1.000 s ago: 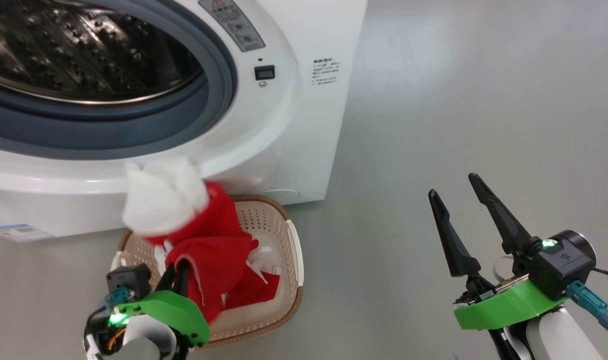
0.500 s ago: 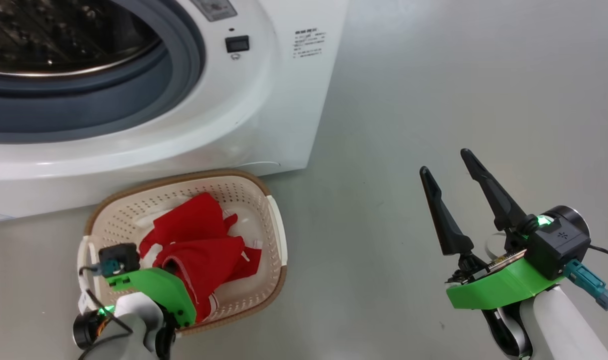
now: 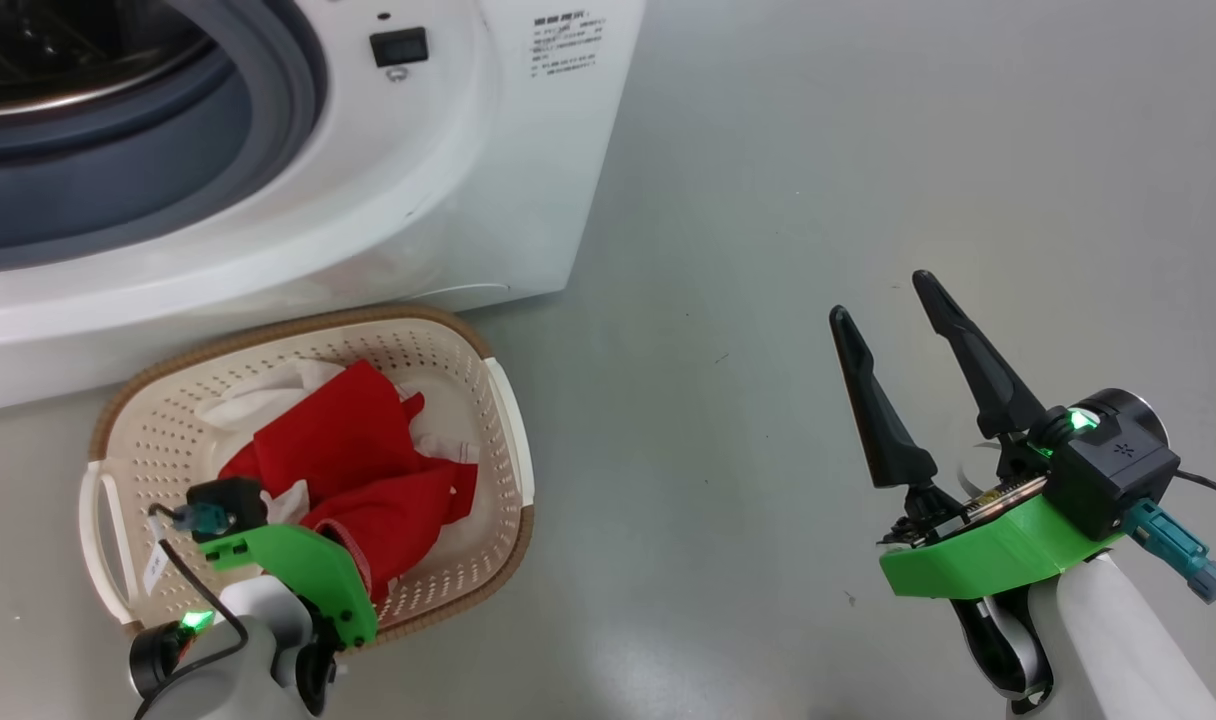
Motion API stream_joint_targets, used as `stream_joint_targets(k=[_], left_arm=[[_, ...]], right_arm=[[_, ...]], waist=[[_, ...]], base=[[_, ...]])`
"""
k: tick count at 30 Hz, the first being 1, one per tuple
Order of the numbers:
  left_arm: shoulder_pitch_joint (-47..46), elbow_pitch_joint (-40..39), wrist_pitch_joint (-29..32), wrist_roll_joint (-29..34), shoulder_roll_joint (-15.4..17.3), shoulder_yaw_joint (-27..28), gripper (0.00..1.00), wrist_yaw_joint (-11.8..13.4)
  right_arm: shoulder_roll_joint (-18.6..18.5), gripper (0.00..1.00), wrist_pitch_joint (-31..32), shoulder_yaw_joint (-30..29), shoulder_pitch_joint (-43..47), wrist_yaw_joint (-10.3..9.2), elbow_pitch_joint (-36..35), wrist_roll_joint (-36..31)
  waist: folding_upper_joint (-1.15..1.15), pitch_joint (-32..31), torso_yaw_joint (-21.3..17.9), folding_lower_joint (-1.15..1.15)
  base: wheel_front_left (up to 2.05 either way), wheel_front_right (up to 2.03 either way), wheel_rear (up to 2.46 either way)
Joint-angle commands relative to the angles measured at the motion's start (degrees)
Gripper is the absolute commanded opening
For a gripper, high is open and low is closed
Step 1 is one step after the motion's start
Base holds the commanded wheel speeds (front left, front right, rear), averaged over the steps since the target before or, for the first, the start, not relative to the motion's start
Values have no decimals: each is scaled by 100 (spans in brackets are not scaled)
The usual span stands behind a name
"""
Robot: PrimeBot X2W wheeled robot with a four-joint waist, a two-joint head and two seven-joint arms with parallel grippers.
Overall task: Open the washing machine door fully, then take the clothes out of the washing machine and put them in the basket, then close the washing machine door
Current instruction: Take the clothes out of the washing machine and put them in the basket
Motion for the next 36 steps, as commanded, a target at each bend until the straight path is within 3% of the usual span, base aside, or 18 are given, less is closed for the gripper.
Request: stream_joint_targets(k=[1,2,3,4,25,32,36], left_arm=[[-39,-33,-37,-5,191,104,35,39],[-44,-30,-46,0,189,91,46,49],[-54,-24,-92,-1,180,75,96,66],[-62,-23,-117,-5,175,69,100,66],[2,-165,-1217,-87,33,-106,100,-284],[174,-682,-1330,-39,6,-232,100,-384],[395,-1541,-1337,177,9,-183,100,-171]], right_arm=[[7,100,-36,102,-35,20,-123,41],[13,100,-36,95,-40,20,-120,39],[22,100,-36,79,-55,20,-105,32],[27,100,-36,74,-64,20,-99,25],[-11,100,-36,-123,86,20,12,-5],[-24,100,-36,-250,298,20,58,-49],[-40,100,-36,-346,442,20,106,-84]], waist=[[0,56,-32,0],[0,61,-26,0],[0,62,-5,0],[0,61,8,0],[0,-576,457,0],[0,-1018,624,0],[0,-1269,715,0]], base=[[0,0,0],[0,0,0],[0,0,0],[0,0,0],[0,0,0],[0,0,0],[0,0,0]])
